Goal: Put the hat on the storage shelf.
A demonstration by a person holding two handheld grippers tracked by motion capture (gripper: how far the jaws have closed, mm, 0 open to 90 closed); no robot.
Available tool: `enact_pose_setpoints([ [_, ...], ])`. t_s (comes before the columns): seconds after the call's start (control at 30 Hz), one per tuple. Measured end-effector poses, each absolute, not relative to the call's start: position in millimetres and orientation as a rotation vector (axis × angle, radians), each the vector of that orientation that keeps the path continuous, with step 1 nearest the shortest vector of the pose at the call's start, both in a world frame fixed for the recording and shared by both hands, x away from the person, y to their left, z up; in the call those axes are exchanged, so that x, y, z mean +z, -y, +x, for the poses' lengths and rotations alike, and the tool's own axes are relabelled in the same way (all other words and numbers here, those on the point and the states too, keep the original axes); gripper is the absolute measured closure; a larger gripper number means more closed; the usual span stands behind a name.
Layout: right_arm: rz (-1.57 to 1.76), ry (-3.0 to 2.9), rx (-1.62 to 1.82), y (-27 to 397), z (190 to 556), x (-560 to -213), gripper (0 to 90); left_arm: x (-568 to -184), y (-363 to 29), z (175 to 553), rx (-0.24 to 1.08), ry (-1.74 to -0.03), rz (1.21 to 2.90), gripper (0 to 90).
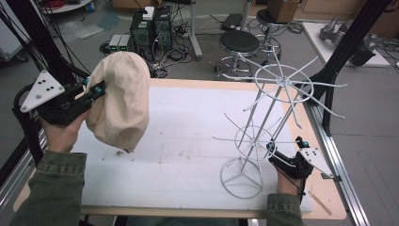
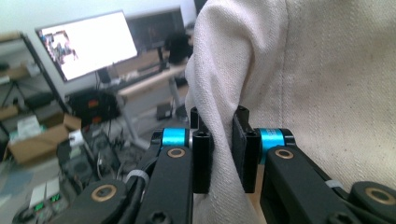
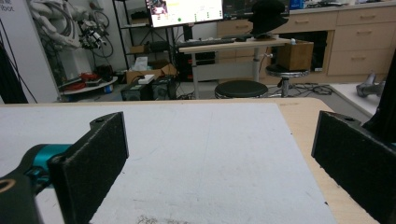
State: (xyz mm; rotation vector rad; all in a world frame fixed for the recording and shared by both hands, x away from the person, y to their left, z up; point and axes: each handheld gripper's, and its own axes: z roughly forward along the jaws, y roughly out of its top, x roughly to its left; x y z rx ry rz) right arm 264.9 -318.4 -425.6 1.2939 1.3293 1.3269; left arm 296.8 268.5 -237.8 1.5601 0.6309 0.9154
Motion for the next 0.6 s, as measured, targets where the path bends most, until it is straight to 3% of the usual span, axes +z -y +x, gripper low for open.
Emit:
enact_pose_setpoints([
  [0.6,1.293,-1.326,1.333,318.9,265.0,-425.6,2.9,-199.7,-250.5,265.6,0.819,-0.377,1.340,80.6],
])
